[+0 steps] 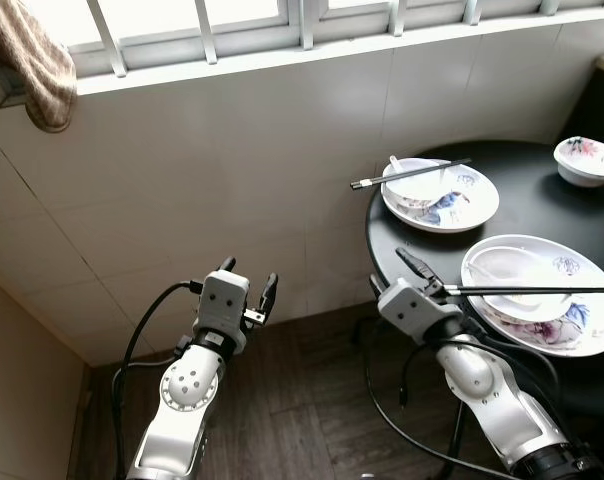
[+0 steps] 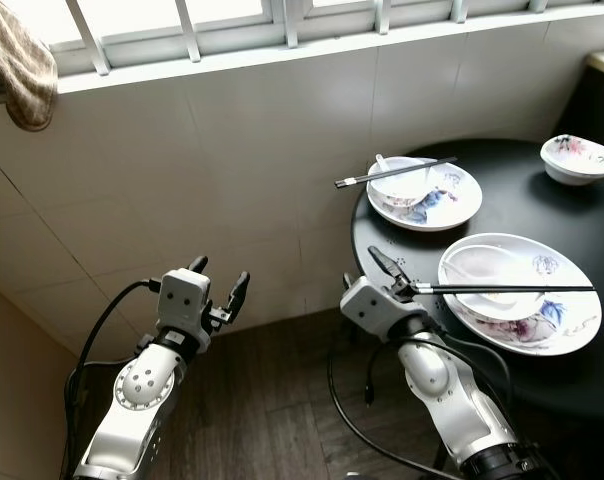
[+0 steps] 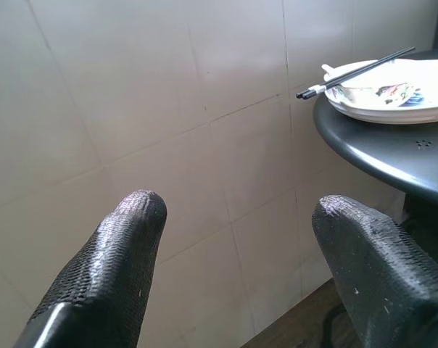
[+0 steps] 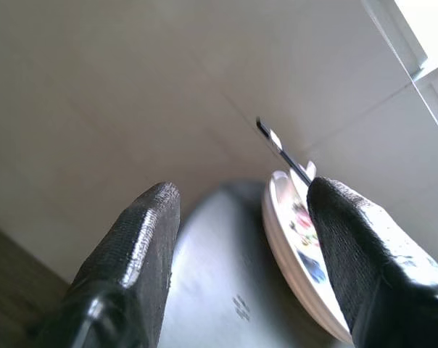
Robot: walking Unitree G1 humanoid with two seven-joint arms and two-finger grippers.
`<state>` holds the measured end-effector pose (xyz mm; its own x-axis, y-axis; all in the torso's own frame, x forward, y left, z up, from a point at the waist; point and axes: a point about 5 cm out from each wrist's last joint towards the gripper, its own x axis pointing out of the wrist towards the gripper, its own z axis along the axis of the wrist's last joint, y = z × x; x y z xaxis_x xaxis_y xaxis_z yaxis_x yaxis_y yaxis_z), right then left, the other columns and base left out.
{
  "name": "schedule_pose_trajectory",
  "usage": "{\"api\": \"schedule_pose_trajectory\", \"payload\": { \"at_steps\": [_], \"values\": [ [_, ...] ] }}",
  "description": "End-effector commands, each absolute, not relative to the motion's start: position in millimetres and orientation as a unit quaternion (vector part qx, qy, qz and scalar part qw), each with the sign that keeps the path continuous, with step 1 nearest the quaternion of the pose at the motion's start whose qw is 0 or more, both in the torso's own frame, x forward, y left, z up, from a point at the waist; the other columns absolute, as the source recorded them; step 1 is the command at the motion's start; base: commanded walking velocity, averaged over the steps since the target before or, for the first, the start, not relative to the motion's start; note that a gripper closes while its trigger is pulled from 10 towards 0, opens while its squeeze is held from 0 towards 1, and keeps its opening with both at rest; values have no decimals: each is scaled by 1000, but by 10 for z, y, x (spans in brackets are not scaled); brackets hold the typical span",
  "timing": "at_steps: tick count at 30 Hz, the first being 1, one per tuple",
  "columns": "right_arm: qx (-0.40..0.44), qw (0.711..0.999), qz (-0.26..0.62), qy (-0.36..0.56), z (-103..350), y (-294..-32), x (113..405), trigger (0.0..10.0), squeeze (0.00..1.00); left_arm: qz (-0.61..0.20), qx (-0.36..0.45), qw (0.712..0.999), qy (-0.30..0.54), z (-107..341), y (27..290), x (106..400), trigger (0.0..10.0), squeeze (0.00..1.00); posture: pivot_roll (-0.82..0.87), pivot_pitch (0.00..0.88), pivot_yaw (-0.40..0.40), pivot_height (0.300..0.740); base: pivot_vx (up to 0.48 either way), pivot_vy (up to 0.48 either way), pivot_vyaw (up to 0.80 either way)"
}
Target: Kitchen organization
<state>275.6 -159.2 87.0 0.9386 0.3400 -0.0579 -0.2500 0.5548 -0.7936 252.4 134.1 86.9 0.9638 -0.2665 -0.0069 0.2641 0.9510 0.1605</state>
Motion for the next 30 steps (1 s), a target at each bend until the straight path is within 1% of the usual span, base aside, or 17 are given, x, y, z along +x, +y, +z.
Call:
{"api": "schedule_pose_trajectory", "payload": {
  "at_steps": [1, 2, 3, 5, 10, 13, 21, 30],
  "values": [
    [-472, 868, 149, -38, 865, -1664, 2804, 10000, 0, -132, 78, 988, -6, 861, 1363, 2529, 10000, 0, -169, 0, 45, 740, 0, 0, 0],
    [-472, 868, 149, -38, 865, -1664, 2804, 10000, 0, -132, 78, 988, -6, 861, 1363, 2529, 10000, 0, -169, 0, 45, 740, 0, 0, 0],
    [-485, 865, 129, -12, 827, -1747, 2826, 10000, 0, -132, 77, 988, -6, 854, 1366, 2532, 10000, 0, -169, 0, 45, 740, 0, 0, 0],
    [-488, 865, 118, 8, 792, -1789, 2830, 10000, 0, -132, 76, 988, -5, 846, 1368, 2535, 10000, 0, -169, 0, 44, 740, 0, 0, 0],
    [-479, 869, 124, 12, 766, -1766, 2821, 10000, 0, -133, 76, 988, -4, 836, 1371, 2542, 10000, 0, -169, 0, 44, 740, 0, 0, 0],
    [-487, 865, 124, 15, 745, -1764, 2810, 10000, 0, -133, 75, 988, -2, 822, 1375, 2542, 10000, 0, -169, 0, 46, 740, 0, 0, 0],
    [-520, 850, 75, 46, 729, -1925, 2839, 10000, 0, -134, 74, 988, 0, 802, 1375, 2544, 10000, 0, -171, 0, 46, 740, 0, 0, 0],
    [-528, 845, 59, 62, 705, -1978, 2836, 10000, 0, -134, 73, 988, -1, 797, 1378, 2536, 10000, 0, -167, 0, 47, 740, 0, 0, 0]
  ]
}}
